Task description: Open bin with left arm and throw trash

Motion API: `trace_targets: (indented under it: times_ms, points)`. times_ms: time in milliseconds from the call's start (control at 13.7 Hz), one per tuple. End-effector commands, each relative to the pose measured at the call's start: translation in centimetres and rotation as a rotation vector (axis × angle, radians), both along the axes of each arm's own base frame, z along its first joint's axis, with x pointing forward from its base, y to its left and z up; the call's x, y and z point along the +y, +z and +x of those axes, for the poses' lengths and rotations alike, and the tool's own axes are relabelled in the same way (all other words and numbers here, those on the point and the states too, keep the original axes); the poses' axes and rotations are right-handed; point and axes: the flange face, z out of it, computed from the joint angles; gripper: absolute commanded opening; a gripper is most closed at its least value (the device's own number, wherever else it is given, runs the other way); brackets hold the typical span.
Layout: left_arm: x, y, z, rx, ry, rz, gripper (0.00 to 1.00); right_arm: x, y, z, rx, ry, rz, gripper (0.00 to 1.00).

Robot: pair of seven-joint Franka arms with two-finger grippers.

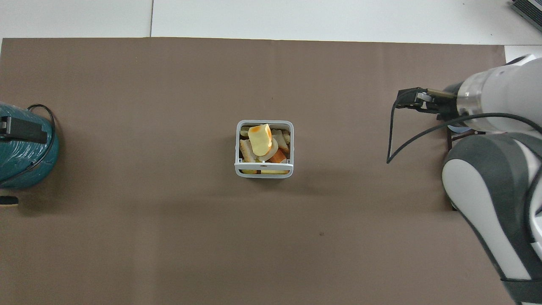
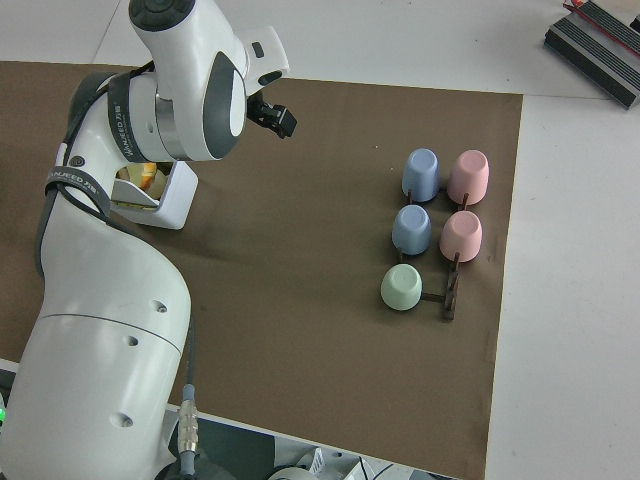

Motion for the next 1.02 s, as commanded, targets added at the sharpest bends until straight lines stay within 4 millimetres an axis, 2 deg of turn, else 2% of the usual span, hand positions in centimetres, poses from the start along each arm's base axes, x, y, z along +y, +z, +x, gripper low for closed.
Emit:
trace_targets:
  times_ms: [0,220,366,439,732,951]
  points:
    - [0.0,-0.1,-0.8,0.016,0.018,0.003,1.00,-2.7,3.6,-0.4,0.034,0.044,-0.037,1.00]
    - [0.9,0.3,-0.7,0.014,0.039,0.003,1.00,-4.6,5.4,-1.9,0.114,0.021,-0.037,1.00]
    - [1.0,0.6,-0.8,0.026,0.041,0.005,1.00,-6.1,7.3,-4.1,0.162,0.010,-0.037,1.00]
    - [1.0,0.7,-0.7,0.025,0.038,0.005,1.00,-7.4,7.6,-5.2,0.183,0.000,-0.034,1.00]
    - [1.2,1.4,-0.7,0.013,0.029,0.036,1.00,-8.3,7.4,-5.8,0.209,0.046,-0.041,1.00]
    - [1.2,1.3,-0.7,0.013,0.027,0.033,1.00,-7.6,7.6,-5.8,0.204,0.061,-0.046,1.00]
